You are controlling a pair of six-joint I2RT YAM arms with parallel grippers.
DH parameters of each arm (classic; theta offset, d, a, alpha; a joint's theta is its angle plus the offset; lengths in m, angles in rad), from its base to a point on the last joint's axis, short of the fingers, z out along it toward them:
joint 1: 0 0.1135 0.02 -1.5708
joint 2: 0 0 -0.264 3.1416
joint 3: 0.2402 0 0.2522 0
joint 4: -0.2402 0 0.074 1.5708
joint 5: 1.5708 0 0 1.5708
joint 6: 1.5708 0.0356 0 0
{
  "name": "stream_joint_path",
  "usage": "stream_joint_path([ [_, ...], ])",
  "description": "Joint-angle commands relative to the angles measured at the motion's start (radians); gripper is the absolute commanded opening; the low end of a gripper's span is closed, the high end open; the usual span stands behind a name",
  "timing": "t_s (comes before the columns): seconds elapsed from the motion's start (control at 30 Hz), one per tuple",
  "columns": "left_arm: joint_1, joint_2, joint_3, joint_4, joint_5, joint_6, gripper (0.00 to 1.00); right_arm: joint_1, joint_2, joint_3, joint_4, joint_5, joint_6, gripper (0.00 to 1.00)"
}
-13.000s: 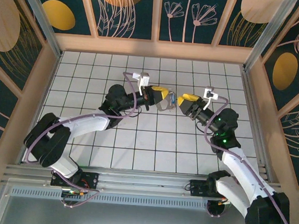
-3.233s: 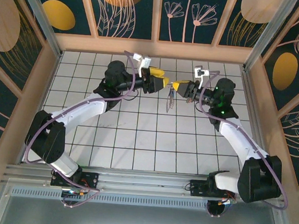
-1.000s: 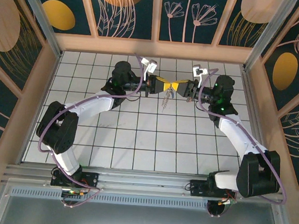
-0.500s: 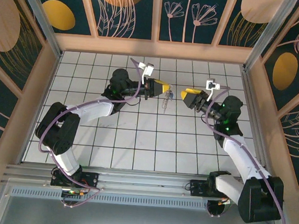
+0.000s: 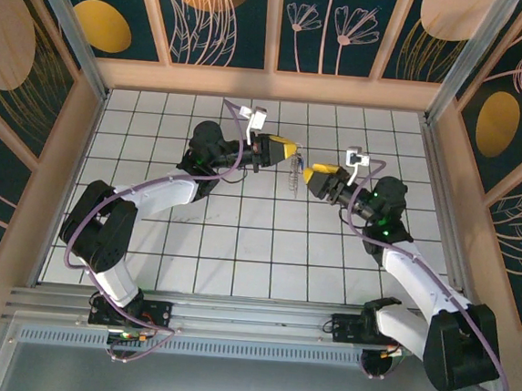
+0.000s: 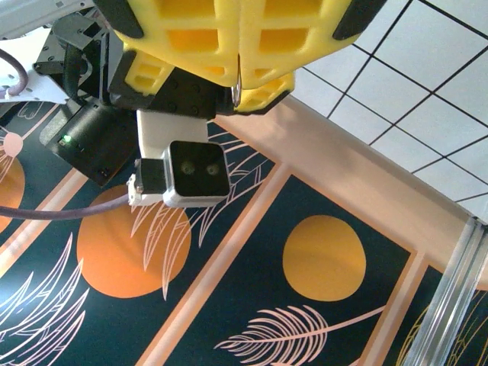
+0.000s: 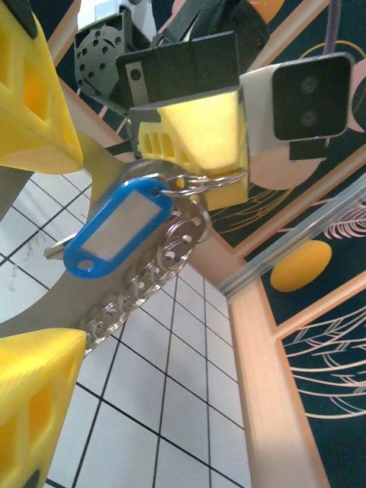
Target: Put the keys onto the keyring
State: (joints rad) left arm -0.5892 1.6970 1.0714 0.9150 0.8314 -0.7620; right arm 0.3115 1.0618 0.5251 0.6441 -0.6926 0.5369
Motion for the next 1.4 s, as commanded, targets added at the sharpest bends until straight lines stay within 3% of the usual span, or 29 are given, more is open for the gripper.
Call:
stream_joint_path([
  [0.0, -0.006, -0.025, 0.005, 0.059, 0.001, -0.013, 0.0, 0.027, 0.04, 0.053, 0.032, 0.031, -0.043, 0.55],
  [0.23, -0.013, -0.025, 0.012, 0.055, 0.003, -0.013, 0.0, 0.038, 0.117, 0.106, 0.037, 0.026, -0.058, 0.48],
  [0.5, -0.016, -0.029, 0.004, 0.085, -0.036, -0.034, 0.0, 0.06, 0.116, 0.119, 0.01, -0.019, -0.082, 0.0],
  [0.77, -0.016, -0.063, -0.021, 0.111, -0.093, -0.039, 0.0, 0.082, 0.046, 0.067, -0.03, 0.01, -0.089, 0.0],
  [1.07, -0.017, -0.063, -0.034, 0.14, -0.098, -0.052, 0.0, 0.197, 0.135, 0.138, -0.109, 0.027, -0.155, 0.0],
  [1.37, -0.016, -0.059, -0.043, 0.155, -0.106, -0.058, 0.0, 0.201, 0.146, 0.159, -0.158, 0.037, -0.182, 0.0],
])
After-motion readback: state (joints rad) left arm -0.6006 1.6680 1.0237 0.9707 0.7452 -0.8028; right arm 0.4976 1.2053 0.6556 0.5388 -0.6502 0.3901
